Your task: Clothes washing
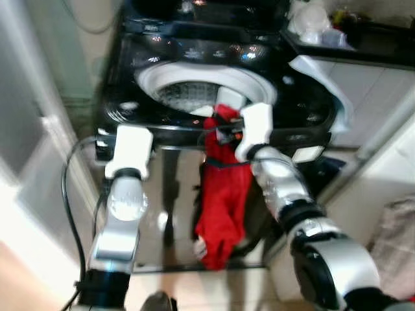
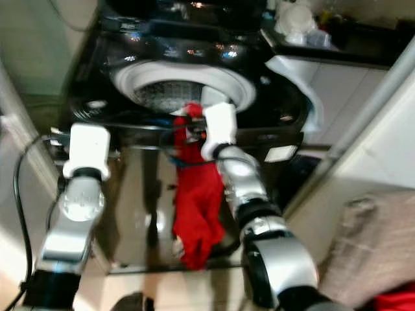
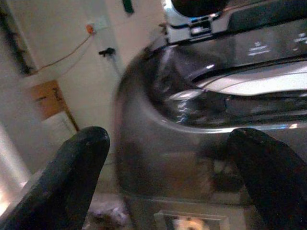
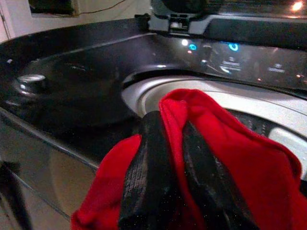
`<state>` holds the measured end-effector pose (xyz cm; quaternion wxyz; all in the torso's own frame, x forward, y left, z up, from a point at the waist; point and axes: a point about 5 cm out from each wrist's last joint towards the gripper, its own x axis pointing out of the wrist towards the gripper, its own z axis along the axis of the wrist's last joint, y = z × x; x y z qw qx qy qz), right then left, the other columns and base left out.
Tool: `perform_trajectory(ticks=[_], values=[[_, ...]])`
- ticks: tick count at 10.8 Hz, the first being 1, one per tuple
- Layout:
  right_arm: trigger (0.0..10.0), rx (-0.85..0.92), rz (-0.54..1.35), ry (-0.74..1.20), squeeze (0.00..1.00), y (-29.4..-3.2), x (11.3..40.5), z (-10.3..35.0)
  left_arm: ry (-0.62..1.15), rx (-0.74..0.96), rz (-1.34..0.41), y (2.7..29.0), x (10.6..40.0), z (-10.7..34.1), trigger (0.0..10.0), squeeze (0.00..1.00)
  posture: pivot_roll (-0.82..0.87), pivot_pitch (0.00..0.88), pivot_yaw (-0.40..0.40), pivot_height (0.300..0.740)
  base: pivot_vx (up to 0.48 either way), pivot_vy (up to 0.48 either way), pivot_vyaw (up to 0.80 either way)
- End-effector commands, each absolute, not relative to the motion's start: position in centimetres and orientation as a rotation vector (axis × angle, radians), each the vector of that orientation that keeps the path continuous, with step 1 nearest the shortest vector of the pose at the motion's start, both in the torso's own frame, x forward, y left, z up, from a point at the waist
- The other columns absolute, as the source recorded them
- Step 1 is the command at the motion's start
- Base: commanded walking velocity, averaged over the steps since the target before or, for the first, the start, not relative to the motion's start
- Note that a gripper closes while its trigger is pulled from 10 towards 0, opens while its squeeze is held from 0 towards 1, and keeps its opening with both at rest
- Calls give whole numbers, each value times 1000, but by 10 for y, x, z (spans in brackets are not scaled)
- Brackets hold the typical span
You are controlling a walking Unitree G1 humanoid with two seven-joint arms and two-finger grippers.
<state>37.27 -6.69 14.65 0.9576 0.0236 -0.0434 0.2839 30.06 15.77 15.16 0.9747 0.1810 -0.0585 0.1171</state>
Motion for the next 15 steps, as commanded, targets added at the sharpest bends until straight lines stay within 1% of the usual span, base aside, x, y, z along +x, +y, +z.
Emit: perform_trajectory(ticks=[1,2,3,4,5,6,8,10,12,13,15], values=[[10000,0,519,-116,0,-81,379,158,-118,362,207,150,301,151,10000,0,108,0,-82,740,0,0,0],[10000,-10,518,-121,0,-81,380,160,-119,364,208,150,300,151,10000,0,108,0,-82,740,0,0,0],[10000,-42,417,-208,0,-94,387,180,-131,379,197,149,301,152,10000,0,112,0,-86,740,0,0,0],[10000,-64,322,-246,0,-104,392,190,-137,386,190,148,301,153,10000,0,117,0,-88,740,0,0,0],[10000,-95,216,-344,0,-117,400,222,-147,398,177,146,301,154,10000,0,117,0,-88,740,0,0,0],[10000,-153,210,-491,0,-119,410,287,-162,411,157,142,304,156,10000,0,107,0,-73,740,0,0,0],[10000,-216,203,-589,0,-119,413,352,-206,434,127,134,310,163,10000,0,103,0,-70,740,0,0,0],[10000,-251,178,-681,0,-117,407,391,-250,483,92,128,311,171,10000,0,112,0,-75,740,0,0,0],[10000,-310,178,-742,0,-107,399,428,-308,409,13,120,308,180,10000,0,111,0,-63,740,474,0,0],[10000,-328,143,-770,0,-104,393,452,-355,407,2,117,308,189,10000,0,110,0,-57,740,480,0,0],[10000,-364,129,-835,0,-96,377,491,-376,383,-14,111,308,193,10000,0,114,0,-58,740,480,0,0]])
